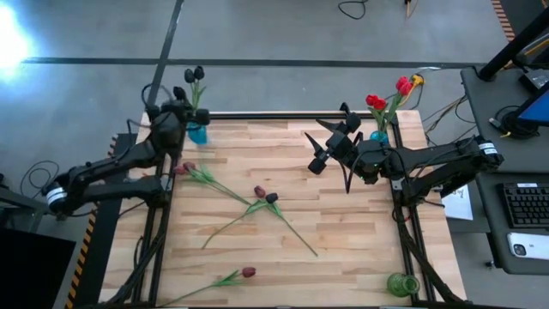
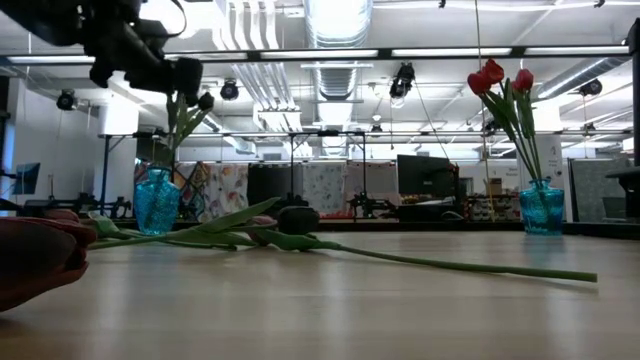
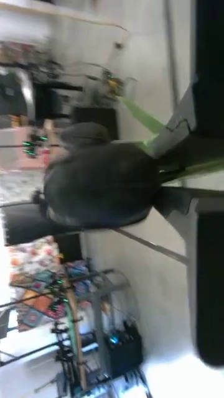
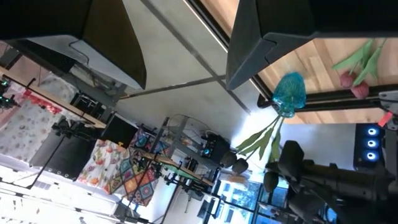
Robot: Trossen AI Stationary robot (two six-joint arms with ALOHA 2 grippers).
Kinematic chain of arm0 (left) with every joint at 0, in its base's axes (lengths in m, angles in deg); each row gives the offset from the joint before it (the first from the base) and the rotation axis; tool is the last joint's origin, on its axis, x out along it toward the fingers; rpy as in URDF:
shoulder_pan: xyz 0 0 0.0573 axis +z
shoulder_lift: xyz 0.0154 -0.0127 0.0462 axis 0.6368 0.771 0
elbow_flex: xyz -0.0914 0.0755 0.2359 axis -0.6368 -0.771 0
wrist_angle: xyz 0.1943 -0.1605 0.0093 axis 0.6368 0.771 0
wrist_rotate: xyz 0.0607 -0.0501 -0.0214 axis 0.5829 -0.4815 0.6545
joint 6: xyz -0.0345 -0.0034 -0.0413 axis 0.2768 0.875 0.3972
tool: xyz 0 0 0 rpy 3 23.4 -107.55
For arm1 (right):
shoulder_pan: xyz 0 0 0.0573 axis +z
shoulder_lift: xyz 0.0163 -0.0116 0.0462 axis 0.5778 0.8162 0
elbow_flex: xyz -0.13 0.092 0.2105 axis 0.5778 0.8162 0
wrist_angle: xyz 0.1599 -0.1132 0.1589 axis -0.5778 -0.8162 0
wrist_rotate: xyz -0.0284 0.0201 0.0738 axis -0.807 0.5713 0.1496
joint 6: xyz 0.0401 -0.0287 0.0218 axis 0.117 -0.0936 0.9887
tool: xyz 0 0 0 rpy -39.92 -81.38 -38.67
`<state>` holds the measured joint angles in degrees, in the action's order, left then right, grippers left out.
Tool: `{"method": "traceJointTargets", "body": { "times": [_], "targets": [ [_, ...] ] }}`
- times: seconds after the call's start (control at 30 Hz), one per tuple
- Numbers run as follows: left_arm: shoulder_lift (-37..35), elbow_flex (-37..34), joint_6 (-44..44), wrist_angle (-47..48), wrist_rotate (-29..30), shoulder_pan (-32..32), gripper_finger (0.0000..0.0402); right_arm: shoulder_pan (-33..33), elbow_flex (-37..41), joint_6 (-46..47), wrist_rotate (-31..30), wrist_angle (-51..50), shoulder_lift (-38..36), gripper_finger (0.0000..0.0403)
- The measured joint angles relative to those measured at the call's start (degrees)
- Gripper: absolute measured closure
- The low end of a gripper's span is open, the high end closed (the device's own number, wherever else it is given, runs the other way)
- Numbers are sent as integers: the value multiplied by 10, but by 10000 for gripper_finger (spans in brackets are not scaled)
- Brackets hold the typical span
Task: Sort flowers into vase by color
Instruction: Put the black tulip into the left blue vase
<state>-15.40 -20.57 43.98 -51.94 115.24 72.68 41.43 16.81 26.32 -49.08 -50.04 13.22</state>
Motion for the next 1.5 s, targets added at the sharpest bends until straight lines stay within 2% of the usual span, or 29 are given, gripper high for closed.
{"method": "traceJointTargets", "body": {
  "times": [0.2, 0.37, 0.63, 0.77, 0.87, 0.93, 1.07, 1.13, 1.33, 1.5],
  "targets": [
    [39, 83, 27, 162, 22, 1, 299, 0, 0, 0, 0, 0, 0, 188],
    [60, 128, 30, 222, 21, 0, 257, 0, 0, 1, 0, 1, 0, 188],
    [57, 196, 116, 371, 21, -1, 224, 0, 0, 20, 0, 1, 0, 188],
    [52, 202, 145, 398, 21, -1, 217, 0, 0, 19, 0, 1, 0, 188],
    [54, 202, 207, 425, 18, 1, 213, 0, 0, 20, 0, 0, 0, 188],
    [59, 205, 242, 449, -4, 2, 209, 2, 0, 20, 0, 0, 0, 188],
    [71, 219, 352, 515, -100, 11, 192, 11, 0, 20, 0, -3, 0, 188],
    [77, 231, 393, 549, -125, 14, 179, 15, 0, 20, 0, -10, 0, 188],
    [79, 276, 430, 641, -130, 13, 142, 23, 0, 20, 0, -20, 0, 188],
    [60, 302, 449, 684, -130, 9, 128, 23, 0, 20, 4, -21, -2, 188]
  ]
}}
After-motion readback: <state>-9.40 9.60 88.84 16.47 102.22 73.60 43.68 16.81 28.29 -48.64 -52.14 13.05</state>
